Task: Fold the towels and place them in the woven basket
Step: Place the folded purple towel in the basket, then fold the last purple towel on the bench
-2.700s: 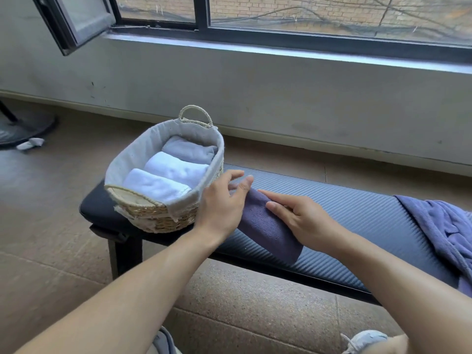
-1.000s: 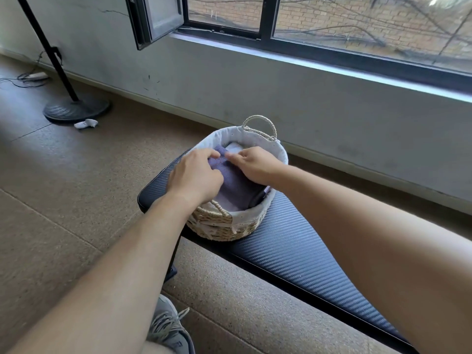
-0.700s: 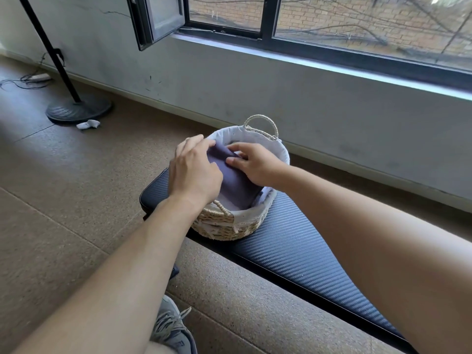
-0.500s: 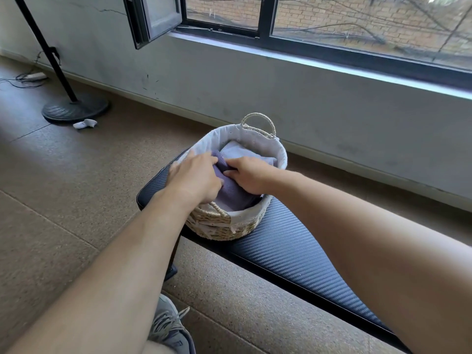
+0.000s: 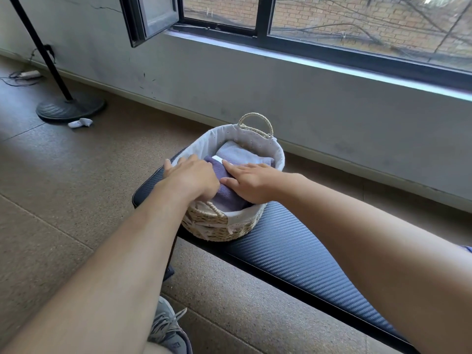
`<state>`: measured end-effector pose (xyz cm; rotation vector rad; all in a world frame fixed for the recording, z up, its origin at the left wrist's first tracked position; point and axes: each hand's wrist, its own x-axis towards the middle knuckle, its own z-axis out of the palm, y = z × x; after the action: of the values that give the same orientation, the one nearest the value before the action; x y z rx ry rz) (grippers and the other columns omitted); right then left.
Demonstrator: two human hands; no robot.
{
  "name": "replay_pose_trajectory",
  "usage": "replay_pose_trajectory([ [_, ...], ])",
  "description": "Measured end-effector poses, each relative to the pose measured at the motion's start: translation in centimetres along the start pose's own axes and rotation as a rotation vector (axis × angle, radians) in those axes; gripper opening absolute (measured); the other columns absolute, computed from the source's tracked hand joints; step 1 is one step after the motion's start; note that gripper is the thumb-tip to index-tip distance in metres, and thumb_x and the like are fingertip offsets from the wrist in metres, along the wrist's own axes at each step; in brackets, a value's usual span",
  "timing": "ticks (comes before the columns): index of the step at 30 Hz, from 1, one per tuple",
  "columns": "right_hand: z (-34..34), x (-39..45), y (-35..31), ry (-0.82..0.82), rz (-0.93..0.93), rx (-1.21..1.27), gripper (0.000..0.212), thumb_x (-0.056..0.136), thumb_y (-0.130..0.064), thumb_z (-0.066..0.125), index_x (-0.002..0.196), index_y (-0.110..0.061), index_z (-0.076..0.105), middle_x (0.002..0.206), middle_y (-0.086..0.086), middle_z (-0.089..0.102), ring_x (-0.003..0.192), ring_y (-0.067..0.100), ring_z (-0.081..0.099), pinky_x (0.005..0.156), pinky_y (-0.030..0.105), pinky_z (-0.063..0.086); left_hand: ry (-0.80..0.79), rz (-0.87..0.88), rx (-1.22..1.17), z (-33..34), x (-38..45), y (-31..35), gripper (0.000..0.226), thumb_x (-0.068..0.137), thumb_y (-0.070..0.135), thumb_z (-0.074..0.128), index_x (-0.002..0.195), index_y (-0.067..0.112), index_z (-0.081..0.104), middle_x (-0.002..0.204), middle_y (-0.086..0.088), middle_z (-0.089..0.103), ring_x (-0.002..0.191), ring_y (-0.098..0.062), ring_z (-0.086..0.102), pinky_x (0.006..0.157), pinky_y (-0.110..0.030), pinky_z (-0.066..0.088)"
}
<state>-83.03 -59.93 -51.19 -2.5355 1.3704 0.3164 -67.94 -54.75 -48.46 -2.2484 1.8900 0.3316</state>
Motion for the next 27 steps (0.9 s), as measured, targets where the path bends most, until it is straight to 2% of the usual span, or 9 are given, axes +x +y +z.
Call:
replay_pose_trajectory([
  [2, 0.2, -0.1, 0.1, -0.025, 0.006, -0.055, 0.069, 0.102, -0.064, 0.016, 0.162, -0.033, 0.000, 0.168, -0.013, 0.014, 0.156, 0.023, 0.011, 0.124, 0.049, 0.004, -0.104, 0.007, 0.043, 0.3, 0.7, 0.0, 0.065, 0.099, 0.024, 0.043, 0.158, 0.033, 0.019, 0.164, 0.003, 0.024, 0.155, -0.027, 0.006, 0.118, -0.067, -0.001],
  [4, 0.3, -0.1, -0.2, -0.047, 0.023, -0.080, 0.069, 0.102, -0.064, 0.015, 0.161, -0.034, -0.004, 0.169, -0.016, 0.007, 0.156, 0.025, 0.005, 0.125, 0.052, -0.002, -0.174, 0.001, 0.080, 0.5, 1.2, 0.1, 0.074, 0.100, 0.025, 0.046, 0.161, 0.036, 0.004, 0.169, 0.009, 0.011, 0.156, -0.025, -0.011, 0.114, -0.072, -0.008],
  [10, 0.6, 0.1, -0.4, -0.047, 0.065, -0.080, 0.069, 0.102, -0.065, 0.014, 0.160, -0.036, -0.007, 0.169, -0.014, 0.003, 0.156, 0.028, 0.003, 0.124, 0.052, -0.005, -0.200, -0.030, 0.105, 0.3, 1.4, 0.5, 0.077, 0.101, 0.028, 0.047, 0.161, 0.035, -0.002, 0.170, 0.007, 0.006, 0.155, -0.025, -0.016, 0.113, -0.073, -0.011],
  [13, 0.8, 0.1, -0.3, -0.010, 0.064, -0.035, 0.071, 0.101, -0.066, 0.016, 0.161, -0.033, -0.001, 0.169, -0.011, 0.008, 0.156, 0.026, 0.007, 0.124, 0.052, -0.001, -0.174, -0.044, 0.081, 0.2, 1.2, 0.6, 0.077, 0.099, 0.029, 0.052, 0.161, 0.035, 0.007, 0.169, 0.004, 0.015, 0.156, -0.024, -0.012, 0.114, -0.071, -0.010],
  [16, 0.6, -0.7, -0.1, 0.163, 0.044, 0.024, 0.072, 0.101, -0.065, 0.023, 0.161, -0.025, 0.019, 0.168, -0.004, 0.019, 0.154, 0.024, 0.019, 0.124, 0.048, 0.007, 0.002, -0.060, -0.005, -0.7, 0.1, 0.8, 0.061, 0.093, 0.027, 0.059, 0.151, 0.029, 0.041, 0.158, -0.003, 0.039, 0.156, -0.024, 0.000, 0.120, -0.064, -0.004],
  [19, 0.1, -3.0, 0.7, 0.300, 0.039, 0.090, 0.067, 0.104, -0.059, 0.031, 0.158, -0.019, 0.031, 0.167, -0.002, 0.023, 0.151, 0.022, 0.024, 0.122, 0.039, 0.013, 0.185, -0.016, -0.132, -2.1, -1.6, 2.0, 0.051, 0.093, 0.020, 0.055, 0.144, 0.022, 0.049, 0.156, -0.006, 0.043, 0.157, -0.023, 0.005, 0.124, -0.056, 0.000],
  [21, -0.2, -5.1, 1.8, 0.345, 0.051, 0.108, 0.065, 0.105, -0.056, 0.034, 0.158, -0.018, 0.030, 0.168, -0.003, 0.020, 0.152, 0.017, 0.022, 0.122, 0.034, 0.012, 0.297, 0.064, -0.203, -2.4, -2.6, 3.4, 0.044, 0.095, 0.018, 0.052, 0.138, 0.020, 0.052, 0.156, -0.007, 0.043, 0.157, -0.023, 0.007, 0.125, -0.052, 0.002],
  [23, -0.2, -7.4, 3.3, 0.384, 0.084, 0.127, 0.065, 0.105, -0.056, 0.035, 0.158, -0.019, 0.031, 0.167, -0.004, 0.020, 0.152, 0.015, 0.022, 0.124, 0.035, 0.012, 0.361, 0.183, -0.286, -2.3, -3.6, 5.2, 0.048, 0.098, 0.022, 0.052, 0.145, 0.021, 0.048, 0.160, -0.004, 0.039, 0.156, -0.022, 0.009, 0.125, -0.047, 0.004],
  [27, 1.0, -13.1, 7.5, 0.423, 0.196, 0.168, 0.067, 0.103, -0.056, 0.040, 0.158, -0.022, 0.029, 0.167, -0.005, 0.021, 0.152, 0.017, 0.023, 0.124, 0.035, 0.015, 0.371, 0.490, -0.460, 0.2, -5.2, 9.6, 0.050, 0.097, 0.023, 0.057, 0.146, 0.018, 0.048, 0.158, -0.001, 0.042, 0.155, -0.022, 0.015, 0.123, -0.040, 0.012],
])
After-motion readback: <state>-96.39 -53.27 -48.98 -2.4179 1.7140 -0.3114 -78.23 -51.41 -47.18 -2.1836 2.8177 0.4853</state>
